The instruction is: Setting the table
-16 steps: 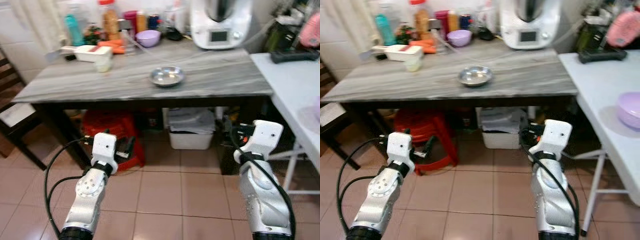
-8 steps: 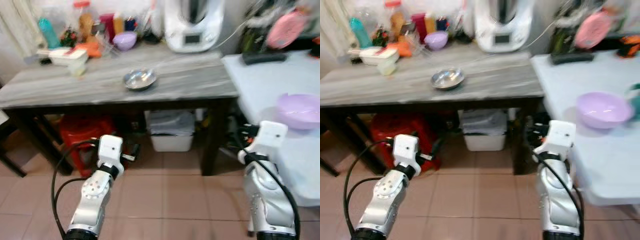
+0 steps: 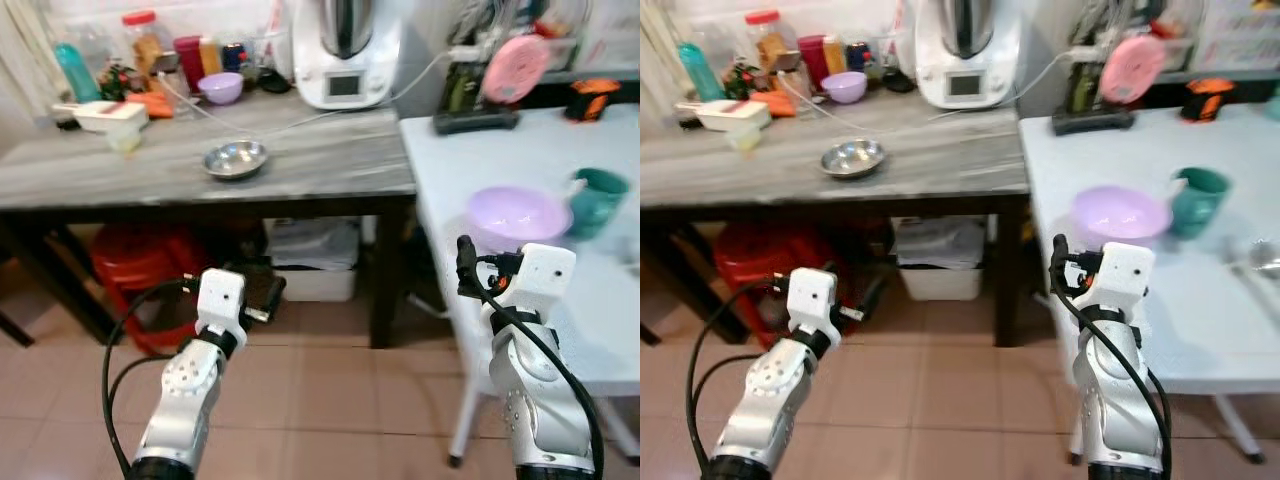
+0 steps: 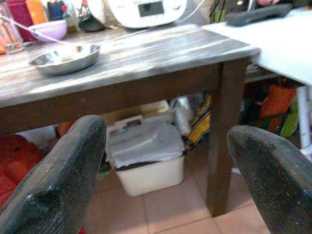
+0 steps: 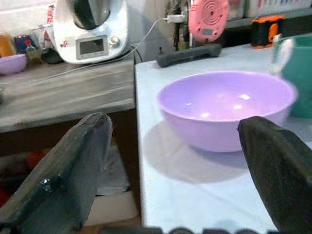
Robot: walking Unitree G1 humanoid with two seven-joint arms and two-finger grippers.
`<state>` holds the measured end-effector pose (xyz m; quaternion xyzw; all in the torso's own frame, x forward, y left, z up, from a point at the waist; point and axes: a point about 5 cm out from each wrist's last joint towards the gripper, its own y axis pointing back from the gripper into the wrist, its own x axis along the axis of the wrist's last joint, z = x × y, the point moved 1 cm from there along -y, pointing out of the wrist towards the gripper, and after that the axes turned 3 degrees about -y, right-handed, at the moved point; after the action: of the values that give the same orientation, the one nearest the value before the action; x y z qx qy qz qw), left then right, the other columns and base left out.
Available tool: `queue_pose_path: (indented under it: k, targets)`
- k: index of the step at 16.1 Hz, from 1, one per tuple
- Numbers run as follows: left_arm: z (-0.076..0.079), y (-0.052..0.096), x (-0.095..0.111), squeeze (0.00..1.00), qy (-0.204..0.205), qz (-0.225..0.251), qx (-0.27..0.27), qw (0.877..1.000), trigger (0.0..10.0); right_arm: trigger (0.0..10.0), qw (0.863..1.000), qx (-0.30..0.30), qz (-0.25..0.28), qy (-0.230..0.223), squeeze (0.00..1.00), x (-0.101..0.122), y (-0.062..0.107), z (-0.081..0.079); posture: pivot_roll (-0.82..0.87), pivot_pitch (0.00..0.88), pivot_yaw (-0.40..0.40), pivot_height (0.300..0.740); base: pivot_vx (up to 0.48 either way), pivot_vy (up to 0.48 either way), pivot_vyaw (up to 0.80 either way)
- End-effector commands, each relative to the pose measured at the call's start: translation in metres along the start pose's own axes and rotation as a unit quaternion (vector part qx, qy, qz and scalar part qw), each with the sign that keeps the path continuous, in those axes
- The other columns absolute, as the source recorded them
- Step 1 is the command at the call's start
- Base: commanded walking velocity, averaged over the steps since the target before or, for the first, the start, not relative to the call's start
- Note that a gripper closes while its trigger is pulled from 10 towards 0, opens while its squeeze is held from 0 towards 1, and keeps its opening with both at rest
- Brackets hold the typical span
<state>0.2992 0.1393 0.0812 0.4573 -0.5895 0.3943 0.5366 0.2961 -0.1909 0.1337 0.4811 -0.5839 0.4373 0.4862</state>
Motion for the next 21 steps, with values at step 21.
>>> queue_pose_path:
  k: [21]
  targets:
    - [0.010,0.021,0.001,0.00,0.041,0.020,-0.106,0.993,10.0,10.0,0.979,0.152,0.007,0.134,0.00,0.009,-0.027,-0.031,-0.09,0.000,0.094,0.740,0.000,-0.193,0.00]
